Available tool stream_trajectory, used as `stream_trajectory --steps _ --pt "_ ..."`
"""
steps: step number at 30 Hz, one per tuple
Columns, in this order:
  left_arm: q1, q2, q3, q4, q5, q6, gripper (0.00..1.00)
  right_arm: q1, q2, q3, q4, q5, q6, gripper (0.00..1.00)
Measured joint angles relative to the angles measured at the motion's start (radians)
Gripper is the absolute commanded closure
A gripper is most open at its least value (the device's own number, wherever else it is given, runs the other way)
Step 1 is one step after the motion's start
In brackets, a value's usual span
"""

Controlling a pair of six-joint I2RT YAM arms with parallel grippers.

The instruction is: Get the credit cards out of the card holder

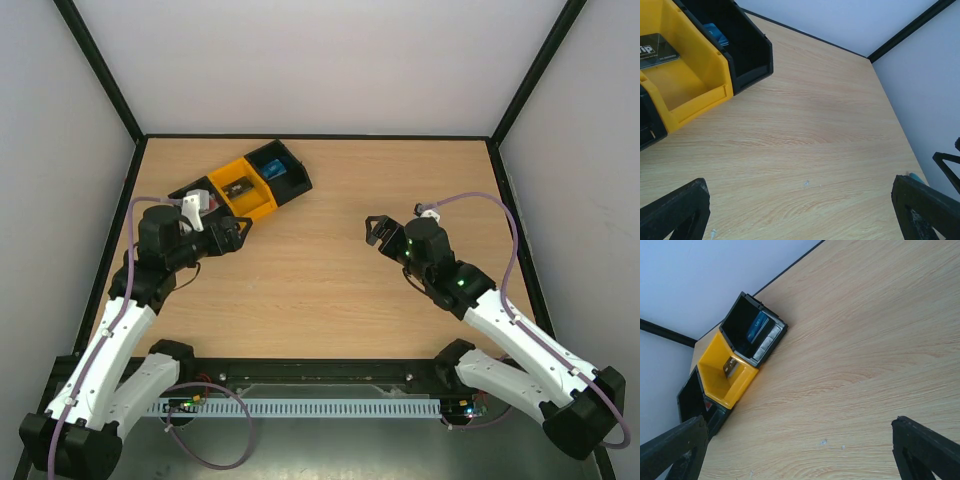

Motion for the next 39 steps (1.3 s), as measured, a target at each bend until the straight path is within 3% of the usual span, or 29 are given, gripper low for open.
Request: stream_trajectory --steps 16,26,39 --pt "0.0 0.03 -0.025 0.032 -0.01 0.014 0.0 -0.036 0.076 -0.053 -0.051 0.184 0.08 0.02" --pt "0.0 0.009 -0.034 0.033 -0.024 0.019 0.0 -0.312 0.136 -0.105 -0.111 0.278 0.083 0.02" --pt "0.0 -0.004 -0.042 0.045 -0.027 0.014 0.0 -0.691 0.2 -0.256 -0.057 0.212 0.103 0.02"
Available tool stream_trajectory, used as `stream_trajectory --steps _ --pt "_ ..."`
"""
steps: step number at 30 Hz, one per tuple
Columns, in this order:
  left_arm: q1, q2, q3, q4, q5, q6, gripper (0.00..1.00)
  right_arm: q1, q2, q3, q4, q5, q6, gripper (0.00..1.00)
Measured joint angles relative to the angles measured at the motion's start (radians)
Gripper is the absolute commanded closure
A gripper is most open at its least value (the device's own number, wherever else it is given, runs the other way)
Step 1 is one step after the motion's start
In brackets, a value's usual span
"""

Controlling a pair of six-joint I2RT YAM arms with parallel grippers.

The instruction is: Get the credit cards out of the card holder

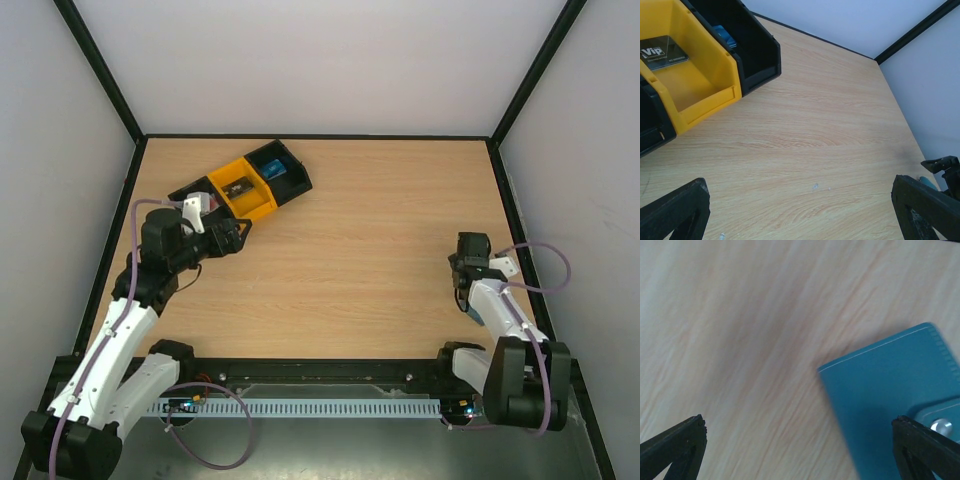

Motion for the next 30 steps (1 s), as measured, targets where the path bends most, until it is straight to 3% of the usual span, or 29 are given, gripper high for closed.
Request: stream_trajectory --steps 6,14,20,30 --pt "0.0 0.001 -0.008 0.004 -0.008 -0.005 0.0 -0.109 0.056 -0.027 0.061 -0.005 -0.007 0.02" --pt "0.004 0.016 -0.008 0.002 -0.039 -0.006 0.0 -0.115 0.164 -0.002 0.135 -0.008 -0.059 0.0" --pt "0.01 0.02 -0.008 0.002 -0.051 -0.006 0.0 -0.119 0.169 -0.003 0.215 -0.099 -0.105 0.06" --pt "0.042 0.033 -0.008 -0.022 -0.081 -0.006 0.0 0.068 0.194 -0.005 0.353 -0.288 -0.131 0.07"
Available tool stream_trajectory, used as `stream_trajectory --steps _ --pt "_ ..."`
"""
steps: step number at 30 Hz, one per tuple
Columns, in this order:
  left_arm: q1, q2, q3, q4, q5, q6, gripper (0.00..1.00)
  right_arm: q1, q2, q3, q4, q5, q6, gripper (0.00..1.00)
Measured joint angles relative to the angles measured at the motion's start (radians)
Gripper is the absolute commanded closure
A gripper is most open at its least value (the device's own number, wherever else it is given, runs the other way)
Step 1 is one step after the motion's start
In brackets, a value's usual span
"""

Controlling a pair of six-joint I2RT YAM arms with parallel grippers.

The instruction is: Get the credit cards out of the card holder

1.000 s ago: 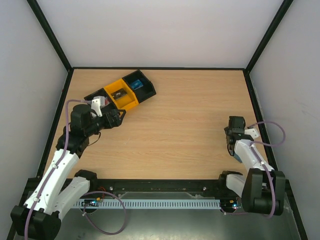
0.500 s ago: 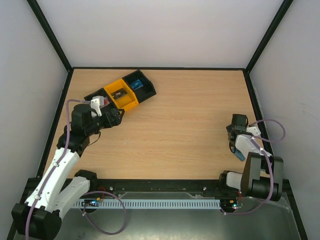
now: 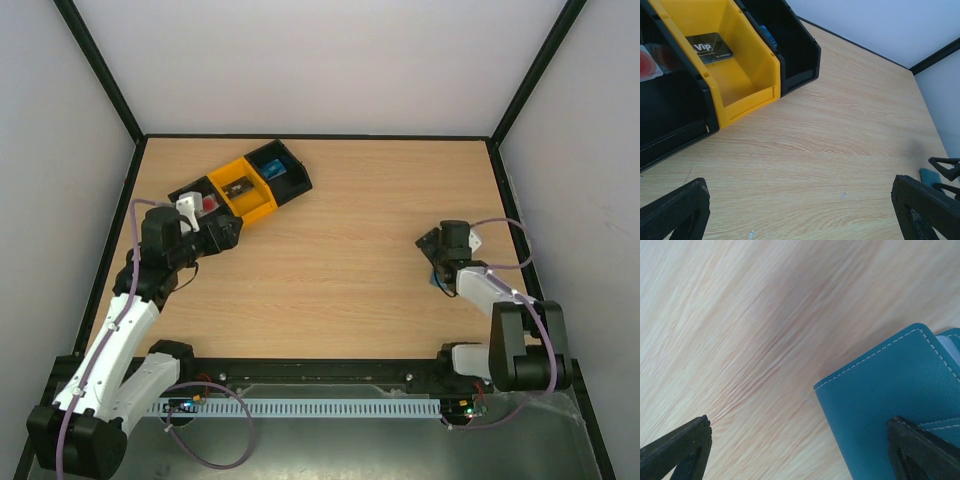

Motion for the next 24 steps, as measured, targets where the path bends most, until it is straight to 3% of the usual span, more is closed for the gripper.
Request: stream_trajectory --steps 13,18,24 --pt "0.003 0.0 0.0 -0.015 -0.018 0.0 0.0 0.445 0.161 0.087 0.157 -0.09 0.092 0.05" --pt "0.003 0.0 0.0 -0.017 -0.017 0.005 0.0 0.67 0.24 0.169 0.158 -0.103 0.154 0.06" --pt "0.003 0.002 0.0 -0.021 -0.013 0.016 0.0 0.835 0.303 0.261 0.098 -0.128 0.148 0.12"
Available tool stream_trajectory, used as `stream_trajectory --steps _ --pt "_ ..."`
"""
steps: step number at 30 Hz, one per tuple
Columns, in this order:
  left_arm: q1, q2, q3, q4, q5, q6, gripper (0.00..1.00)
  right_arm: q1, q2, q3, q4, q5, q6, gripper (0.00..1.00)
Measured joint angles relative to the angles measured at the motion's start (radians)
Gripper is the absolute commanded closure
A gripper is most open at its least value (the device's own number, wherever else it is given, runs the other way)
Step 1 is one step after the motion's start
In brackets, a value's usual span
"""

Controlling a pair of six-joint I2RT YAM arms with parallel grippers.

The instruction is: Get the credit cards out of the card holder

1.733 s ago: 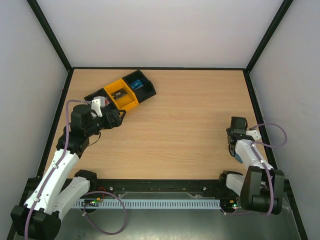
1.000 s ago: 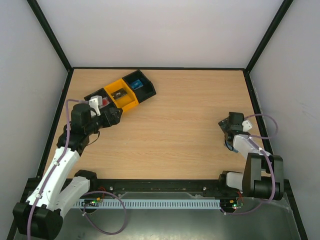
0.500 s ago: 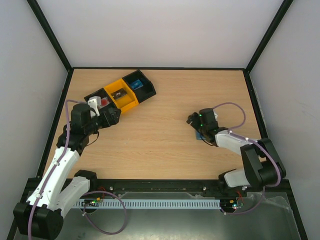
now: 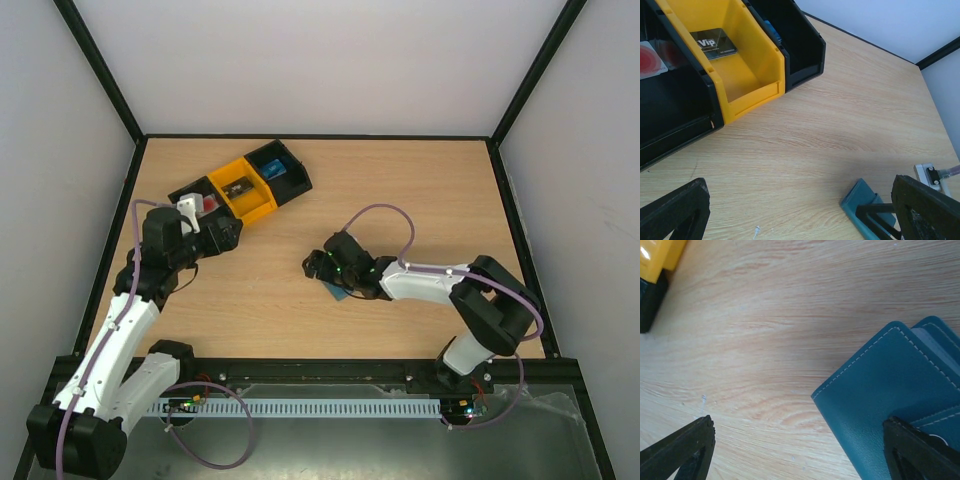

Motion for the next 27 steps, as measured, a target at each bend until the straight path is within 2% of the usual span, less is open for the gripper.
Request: stream_trajectory --steps 3,9,14,21,27 --pt "0.0 0.001 0.0 0.0 0.003 0.002 0.0 0.011 -0.005 0.016 -0.057 0.0 -0.044 0.16" --pt "0.0 0.002 0.0 0.0 0.004 0.002 0.0 0.011 -0.071 0.022 -0.179 0.016 -0.18 0.38" --pt "0.0 0.005 0.0 -0.001 0.004 0.002 0.0 0.011 -0.111 0.038 -0.249 0.036 -0.27 0.5" --pt "0.0 0.005 0.0 -0.001 0.004 0.002 0.0 0.011 -0.064 0.087 -0.325 0.153 -0.37 0.57" --pt "0.0 0.005 0.0 -0.001 0.005 0.002 0.0 0.011 0.019 0.091 -0.337 0.194 -0.422 0.63"
